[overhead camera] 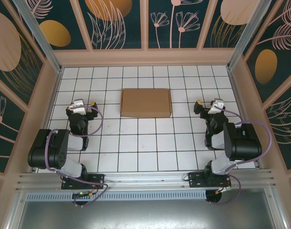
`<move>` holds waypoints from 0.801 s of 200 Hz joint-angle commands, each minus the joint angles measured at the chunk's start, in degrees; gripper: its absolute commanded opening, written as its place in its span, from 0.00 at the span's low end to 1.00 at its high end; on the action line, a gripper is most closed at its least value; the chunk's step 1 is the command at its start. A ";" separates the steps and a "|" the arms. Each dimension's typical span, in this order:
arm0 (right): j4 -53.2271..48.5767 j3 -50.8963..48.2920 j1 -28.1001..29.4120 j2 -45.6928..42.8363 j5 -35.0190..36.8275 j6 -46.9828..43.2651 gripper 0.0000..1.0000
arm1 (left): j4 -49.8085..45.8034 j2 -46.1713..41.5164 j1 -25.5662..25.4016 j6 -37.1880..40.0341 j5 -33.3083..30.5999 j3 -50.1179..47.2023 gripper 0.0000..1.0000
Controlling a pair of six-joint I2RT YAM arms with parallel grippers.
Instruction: Fold the paper box
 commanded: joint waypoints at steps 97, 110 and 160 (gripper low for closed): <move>-0.46 -0.07 1.91 -0.60 1.63 -1.74 0.99 | 2.45 -0.23 0.38 -0.71 1.56 0.06 0.99; -0.44 -0.08 1.91 -0.59 1.65 -1.83 0.99 | 2.45 -0.23 0.36 -0.75 1.57 0.04 0.99; -0.44 -0.07 1.91 -0.59 1.65 -1.83 0.99 | 2.45 -0.23 0.37 -0.76 1.56 0.04 0.99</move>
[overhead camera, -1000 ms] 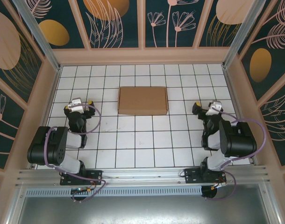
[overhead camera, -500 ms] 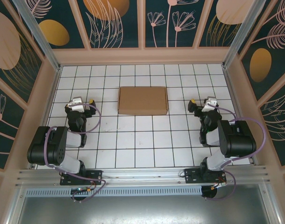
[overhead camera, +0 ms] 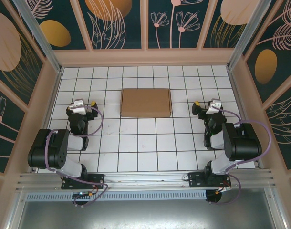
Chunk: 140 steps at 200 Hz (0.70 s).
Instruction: Fold the paper box
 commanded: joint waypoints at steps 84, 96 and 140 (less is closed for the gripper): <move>0.54 -0.04 0.03 -0.61 0.97 -0.56 0.99 | 2.37 -0.23 0.33 -0.76 1.02 0.04 0.99; 0.54 -0.06 0.09 -0.60 1.06 -0.56 0.99 | 2.45 -0.21 0.38 -0.77 1.02 0.08 0.99; 0.56 -0.05 0.10 -0.59 1.06 -0.56 0.99 | 2.17 -0.20 0.38 -0.74 1.06 0.17 0.99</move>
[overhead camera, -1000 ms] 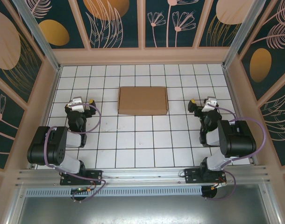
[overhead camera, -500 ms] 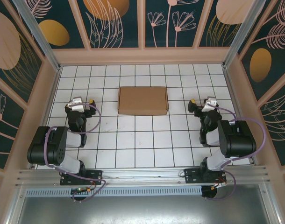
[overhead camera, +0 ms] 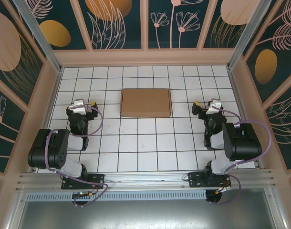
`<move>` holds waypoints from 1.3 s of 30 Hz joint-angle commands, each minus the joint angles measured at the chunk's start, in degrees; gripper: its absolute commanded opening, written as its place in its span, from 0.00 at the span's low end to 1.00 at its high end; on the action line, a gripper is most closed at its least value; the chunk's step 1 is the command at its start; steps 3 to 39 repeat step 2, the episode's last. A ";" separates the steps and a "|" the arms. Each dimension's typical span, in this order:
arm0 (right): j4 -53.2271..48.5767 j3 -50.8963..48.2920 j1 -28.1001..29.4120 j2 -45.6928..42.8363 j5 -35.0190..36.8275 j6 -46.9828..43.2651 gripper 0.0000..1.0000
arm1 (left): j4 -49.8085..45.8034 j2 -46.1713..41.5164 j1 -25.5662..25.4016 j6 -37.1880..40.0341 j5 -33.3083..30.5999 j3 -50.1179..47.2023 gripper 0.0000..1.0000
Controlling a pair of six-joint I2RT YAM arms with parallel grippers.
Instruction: Fold the paper box
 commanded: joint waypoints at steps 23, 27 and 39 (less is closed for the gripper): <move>0.63 -0.06 0.08 -0.64 1.03 -0.56 0.99 | 2.58 -0.32 0.38 -0.70 0.97 0.00 0.99; 0.63 -0.06 0.08 -0.64 1.03 -0.56 0.99 | 2.58 -0.32 0.38 -0.70 0.97 0.00 0.99; 0.63 -0.06 0.08 -0.64 1.03 -0.56 0.99 | 2.58 -0.32 0.38 -0.70 0.97 0.00 0.99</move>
